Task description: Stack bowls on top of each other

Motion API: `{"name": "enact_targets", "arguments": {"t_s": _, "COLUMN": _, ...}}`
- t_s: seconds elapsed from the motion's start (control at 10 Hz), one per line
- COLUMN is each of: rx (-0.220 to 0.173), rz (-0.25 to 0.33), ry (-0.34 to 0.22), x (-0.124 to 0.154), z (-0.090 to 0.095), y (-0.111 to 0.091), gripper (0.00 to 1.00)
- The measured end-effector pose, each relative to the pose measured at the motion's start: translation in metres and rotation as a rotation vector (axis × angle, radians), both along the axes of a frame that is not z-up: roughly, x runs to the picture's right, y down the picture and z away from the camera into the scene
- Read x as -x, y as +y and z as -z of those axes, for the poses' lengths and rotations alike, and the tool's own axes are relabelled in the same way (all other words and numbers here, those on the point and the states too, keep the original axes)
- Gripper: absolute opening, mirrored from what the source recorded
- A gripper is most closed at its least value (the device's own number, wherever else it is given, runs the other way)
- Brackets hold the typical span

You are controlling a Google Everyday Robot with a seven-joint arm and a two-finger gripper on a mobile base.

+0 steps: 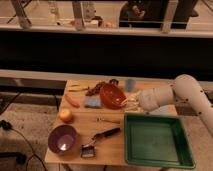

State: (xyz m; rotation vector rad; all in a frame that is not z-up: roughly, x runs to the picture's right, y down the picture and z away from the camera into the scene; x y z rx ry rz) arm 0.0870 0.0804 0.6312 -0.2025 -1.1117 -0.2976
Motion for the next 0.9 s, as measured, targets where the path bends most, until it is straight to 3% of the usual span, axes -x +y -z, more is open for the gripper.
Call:
{"name": "enact_targets", "arguments": {"t_s": 0.2, "rx": -0.016, "rz": 0.02, "ry": -0.048, "x": 0.007, "z": 0.013, "y": 0.009, "gripper": 0.0}}
{"name": "enact_targets", "arguments": {"t_s": 0.7, "rx": -0.138, "rz": 0.129, "ry": -0.197, "x": 0.047, "z": 0.04, "y": 0.035, "gripper": 0.0}}
{"name": "enact_targets", "arguments": {"t_s": 0.9, "rx": -0.158, "rz": 0.163, "ry": -0.249, "x": 0.059, "z": 0.042, "y": 0.043, "gripper": 0.0}}
